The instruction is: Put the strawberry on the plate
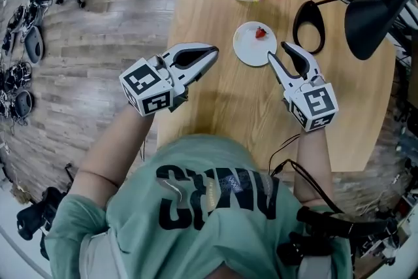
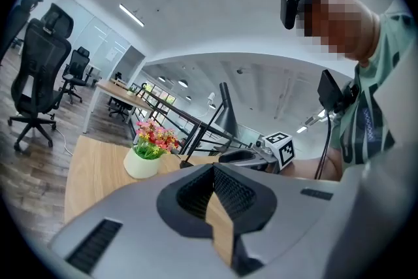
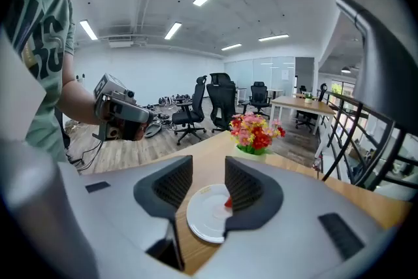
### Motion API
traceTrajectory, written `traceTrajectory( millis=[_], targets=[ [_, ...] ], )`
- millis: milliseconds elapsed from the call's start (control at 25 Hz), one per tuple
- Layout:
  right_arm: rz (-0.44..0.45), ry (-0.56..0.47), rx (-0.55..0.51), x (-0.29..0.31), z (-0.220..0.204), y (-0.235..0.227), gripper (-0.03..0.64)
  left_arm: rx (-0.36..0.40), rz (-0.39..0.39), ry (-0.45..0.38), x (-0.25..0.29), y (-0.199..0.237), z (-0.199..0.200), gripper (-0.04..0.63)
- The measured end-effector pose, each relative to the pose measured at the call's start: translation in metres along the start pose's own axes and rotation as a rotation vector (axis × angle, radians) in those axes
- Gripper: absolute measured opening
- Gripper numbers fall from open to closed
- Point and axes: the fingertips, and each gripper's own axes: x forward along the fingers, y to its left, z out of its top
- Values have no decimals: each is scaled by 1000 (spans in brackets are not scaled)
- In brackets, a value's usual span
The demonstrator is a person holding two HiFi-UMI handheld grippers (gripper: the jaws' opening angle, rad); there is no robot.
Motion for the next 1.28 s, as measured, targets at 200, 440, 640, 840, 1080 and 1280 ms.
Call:
traceTrajectory(
  millis=[200, 440, 640, 840, 1080, 1280],
  targets=[
    [-15, -39, -66, -26, 33, 26, 62, 45, -8, -41, -39, -32, 15, 3],
    [-41, -50, -51, -56, 55, 59, 8, 71, 16, -66, -89, -53, 33, 3],
    [-54, -58, -65, -65, 74, 83, 8, 109, 24, -97, -133, -63, 48, 3],
    [-51, -63, -97, -67, 95, 130, 8, 124, 27, -114, -191, -75, 50, 3],
    [-60, -66, -110, -65, 113, 172, 8, 113, 15, -139, -248, -75, 46, 3],
    [-70, -62, -123, -75, 118, 193, 8, 67, 0, -133, -270, -69, 32, 3]
  ],
)
